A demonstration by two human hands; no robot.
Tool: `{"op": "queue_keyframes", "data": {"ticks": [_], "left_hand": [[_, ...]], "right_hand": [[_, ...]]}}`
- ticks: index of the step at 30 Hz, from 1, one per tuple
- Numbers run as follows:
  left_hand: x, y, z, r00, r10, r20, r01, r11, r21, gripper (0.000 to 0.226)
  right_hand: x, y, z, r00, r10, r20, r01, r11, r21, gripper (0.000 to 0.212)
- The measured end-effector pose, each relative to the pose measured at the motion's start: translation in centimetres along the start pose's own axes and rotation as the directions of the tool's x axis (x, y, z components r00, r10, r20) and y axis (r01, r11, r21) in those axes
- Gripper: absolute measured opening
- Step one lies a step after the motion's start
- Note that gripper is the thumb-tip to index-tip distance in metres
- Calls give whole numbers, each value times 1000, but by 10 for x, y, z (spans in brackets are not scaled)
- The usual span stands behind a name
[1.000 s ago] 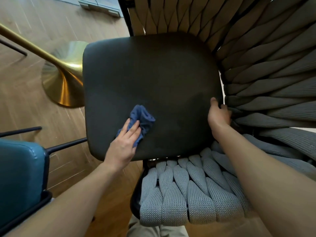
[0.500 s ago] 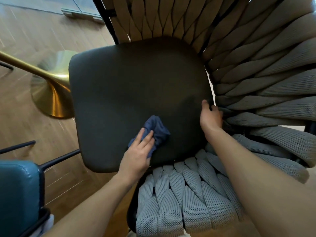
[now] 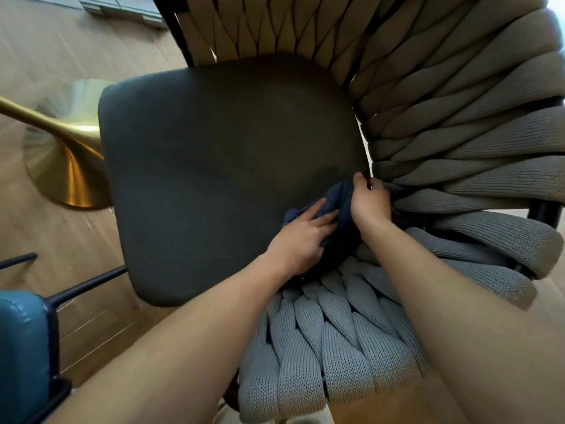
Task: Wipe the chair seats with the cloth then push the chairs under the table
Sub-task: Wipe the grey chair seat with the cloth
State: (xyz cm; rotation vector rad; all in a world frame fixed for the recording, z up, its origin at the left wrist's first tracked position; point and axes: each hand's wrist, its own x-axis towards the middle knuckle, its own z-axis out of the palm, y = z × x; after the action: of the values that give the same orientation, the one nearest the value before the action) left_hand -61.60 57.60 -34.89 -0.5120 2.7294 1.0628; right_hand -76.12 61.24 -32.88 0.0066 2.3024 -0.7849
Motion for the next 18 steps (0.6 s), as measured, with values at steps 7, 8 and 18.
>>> {"op": "queue_keyframes", "data": {"ticks": [7,8,18], "left_hand": [[-85,-59,-26,987,131,87,-145,974,172,43],[-95,-67,-30,992,110,69,-121,975,186,45],[-207,-84,-23,665,-658,-353,653,742,-154,46]], "right_hand": [[-16,-1,-2,998,-29,55,34,995,-93,60],[-20,-1,-1,997,-32,66,39,994,-105,60],[-48,-5,5,979,-132,158,173,944,-281,59]]}}
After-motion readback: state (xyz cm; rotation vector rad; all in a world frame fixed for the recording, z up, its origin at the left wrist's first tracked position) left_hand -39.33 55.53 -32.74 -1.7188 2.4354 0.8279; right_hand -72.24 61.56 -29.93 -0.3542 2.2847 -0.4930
